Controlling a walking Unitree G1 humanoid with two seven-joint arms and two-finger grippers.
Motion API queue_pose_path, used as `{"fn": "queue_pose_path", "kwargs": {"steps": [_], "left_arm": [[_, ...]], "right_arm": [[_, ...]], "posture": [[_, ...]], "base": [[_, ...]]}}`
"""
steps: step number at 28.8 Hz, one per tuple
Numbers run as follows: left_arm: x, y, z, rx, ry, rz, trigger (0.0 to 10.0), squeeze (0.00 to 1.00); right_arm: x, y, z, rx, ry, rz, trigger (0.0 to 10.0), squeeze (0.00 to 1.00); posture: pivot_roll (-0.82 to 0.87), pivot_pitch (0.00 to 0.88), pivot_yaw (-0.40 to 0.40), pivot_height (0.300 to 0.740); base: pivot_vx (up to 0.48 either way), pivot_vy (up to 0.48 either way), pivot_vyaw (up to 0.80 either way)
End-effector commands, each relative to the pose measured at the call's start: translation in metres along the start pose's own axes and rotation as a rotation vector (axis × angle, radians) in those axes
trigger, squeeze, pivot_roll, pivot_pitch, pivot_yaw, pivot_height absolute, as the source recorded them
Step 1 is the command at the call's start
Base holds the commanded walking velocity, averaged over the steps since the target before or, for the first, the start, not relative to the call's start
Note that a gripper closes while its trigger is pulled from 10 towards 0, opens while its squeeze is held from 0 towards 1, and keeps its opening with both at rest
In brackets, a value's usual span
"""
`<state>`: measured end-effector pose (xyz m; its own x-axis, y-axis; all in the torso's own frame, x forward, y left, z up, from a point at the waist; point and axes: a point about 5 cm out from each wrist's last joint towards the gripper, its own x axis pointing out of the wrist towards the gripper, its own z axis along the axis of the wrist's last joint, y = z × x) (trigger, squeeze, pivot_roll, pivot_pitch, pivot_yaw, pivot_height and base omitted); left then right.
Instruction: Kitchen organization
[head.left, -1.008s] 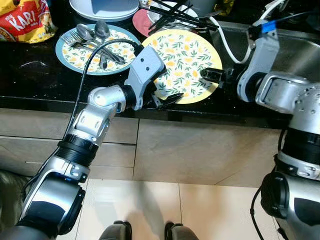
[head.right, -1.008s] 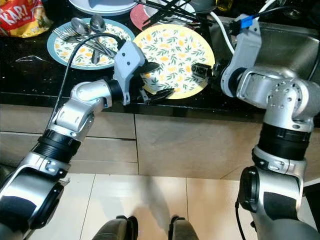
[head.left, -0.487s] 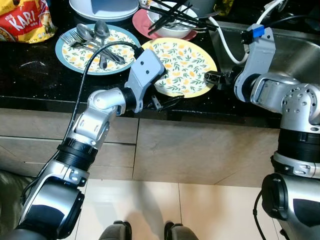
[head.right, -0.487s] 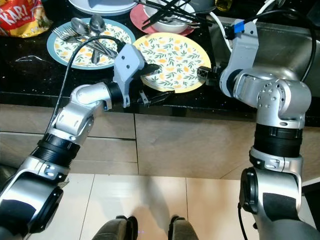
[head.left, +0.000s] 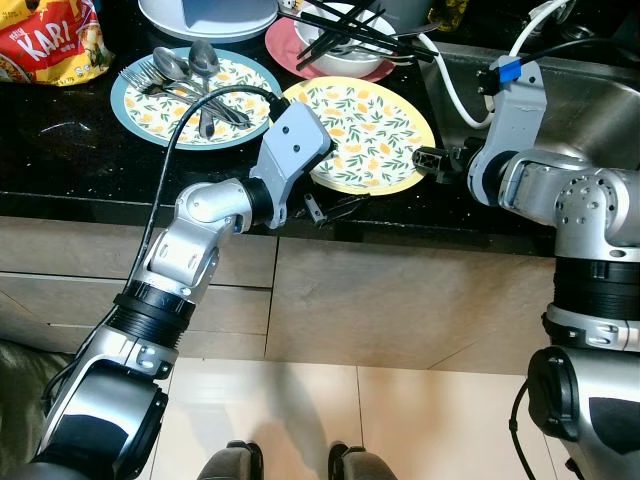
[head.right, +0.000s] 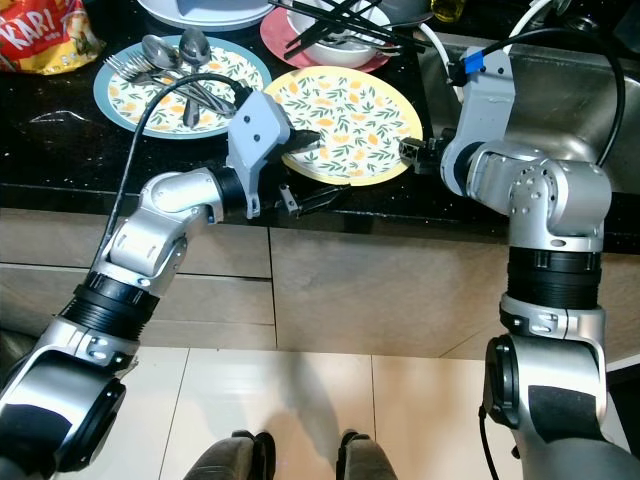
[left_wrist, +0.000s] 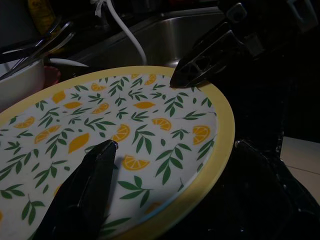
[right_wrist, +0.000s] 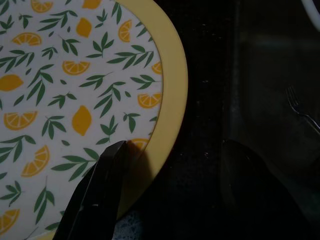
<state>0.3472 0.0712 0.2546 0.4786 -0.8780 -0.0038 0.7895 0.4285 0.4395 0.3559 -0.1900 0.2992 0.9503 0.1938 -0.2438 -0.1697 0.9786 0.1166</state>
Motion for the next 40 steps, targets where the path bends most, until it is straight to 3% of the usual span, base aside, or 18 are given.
{"fn": "queue_pose_path", "kwargs": {"steps": [1, 18, 34, 40], "left_arm": [[0.000, -0.021, -0.042, -0.108, 0.165, -0.058, 10.0, 0.00], [0.002, -0.022, -0.039, -0.106, 0.153, -0.047, 10.0, 0.00], [0.005, -0.024, -0.037, -0.109, 0.135, -0.046, 10.0, 0.00], [0.008, -0.023, -0.024, -0.119, 0.070, -0.032, 10.0, 0.00]], "right_arm": [[0.001, -0.002, -0.003, -0.008, 0.024, 0.001, 10.0, 0.00], [0.008, 0.034, -0.025, 0.160, 0.121, 0.255, 10.0, 0.00], [0.013, 0.044, -0.038, 0.279, 0.141, 0.299, 10.0, 0.00], [0.017, 0.051, -0.047, 0.325, 0.148, 0.300, 10.0, 0.00]], "posture": [[-0.05, 0.250, -0.097, 0.740], [-0.05, 0.241, -0.100, 0.740], [-0.04, 0.228, -0.103, 0.740], [-0.03, 0.229, -0.094, 0.740]], "base": [[0.000, 0.000, 0.00], [0.000, 0.000, 0.00], [0.000, 0.000, 0.00], [0.000, 0.000, 0.00]]}}
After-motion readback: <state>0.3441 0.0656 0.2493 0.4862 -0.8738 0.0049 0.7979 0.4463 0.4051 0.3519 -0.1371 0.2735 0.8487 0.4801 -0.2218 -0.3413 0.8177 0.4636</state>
